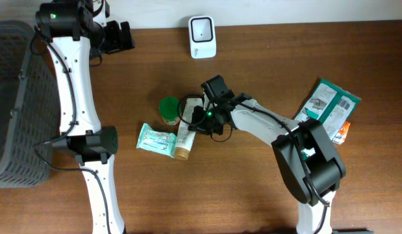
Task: Scan the item barcode
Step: 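Reach the right gripper to the white Pantene tube and grasp it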
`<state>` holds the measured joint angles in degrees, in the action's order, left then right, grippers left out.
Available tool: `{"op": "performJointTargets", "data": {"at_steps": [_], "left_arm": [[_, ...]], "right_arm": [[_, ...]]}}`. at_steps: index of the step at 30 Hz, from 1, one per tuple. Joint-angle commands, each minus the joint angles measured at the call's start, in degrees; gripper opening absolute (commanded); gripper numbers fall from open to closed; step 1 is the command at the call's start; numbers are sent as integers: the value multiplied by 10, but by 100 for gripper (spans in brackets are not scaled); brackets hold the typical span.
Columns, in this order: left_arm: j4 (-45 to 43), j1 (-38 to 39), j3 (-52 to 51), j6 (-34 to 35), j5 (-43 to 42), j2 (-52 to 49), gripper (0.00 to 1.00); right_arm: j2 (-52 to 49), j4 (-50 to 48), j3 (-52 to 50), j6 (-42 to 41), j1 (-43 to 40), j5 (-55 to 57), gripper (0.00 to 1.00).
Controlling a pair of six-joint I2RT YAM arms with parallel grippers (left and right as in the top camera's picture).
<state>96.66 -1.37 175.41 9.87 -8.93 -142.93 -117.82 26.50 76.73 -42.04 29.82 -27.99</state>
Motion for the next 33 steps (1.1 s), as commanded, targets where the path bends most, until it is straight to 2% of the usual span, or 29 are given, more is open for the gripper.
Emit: {"op": "performJointTargets", "data": {"at_steps": [1,7,9,10,12,13,18,21,24,29,33], "left_arm": [[1,-2,8,-5,4,4,99],[1,-2,8,-5,4,4,99],[1,-2,8,-5,4,4,99],[1,-2,8,-5,4,4,99],[1,-2,8,-5,4,4,99],[1,-2,8,-5,4,4,99],[1,-2,8,-5,4,4,99],[1,-2,8,-5,4,4,99],[1,-2,8,-5,4,4,99],[1,-2,8,-5,4,4,99],[0,-2,8,-5,4,4,99]], "right_arm": [[-8,39,-11,55,-17,18,4],[38,136,-8,208,-127,7,4],[38,162,-8,221,-167,6,4],[38,172,-8,234,-186,4,13],[38,195,-6,257,-217,-6,36],[38,212,-4,267,-229,-5,42],[38,317,28,319,-270,10,45],[38,367,41,329,-258,36,45],[38,388,38,317,-218,77,41],[38,387,37,245,-123,159,40],[37,358,37,207,-67,160,40]]}}
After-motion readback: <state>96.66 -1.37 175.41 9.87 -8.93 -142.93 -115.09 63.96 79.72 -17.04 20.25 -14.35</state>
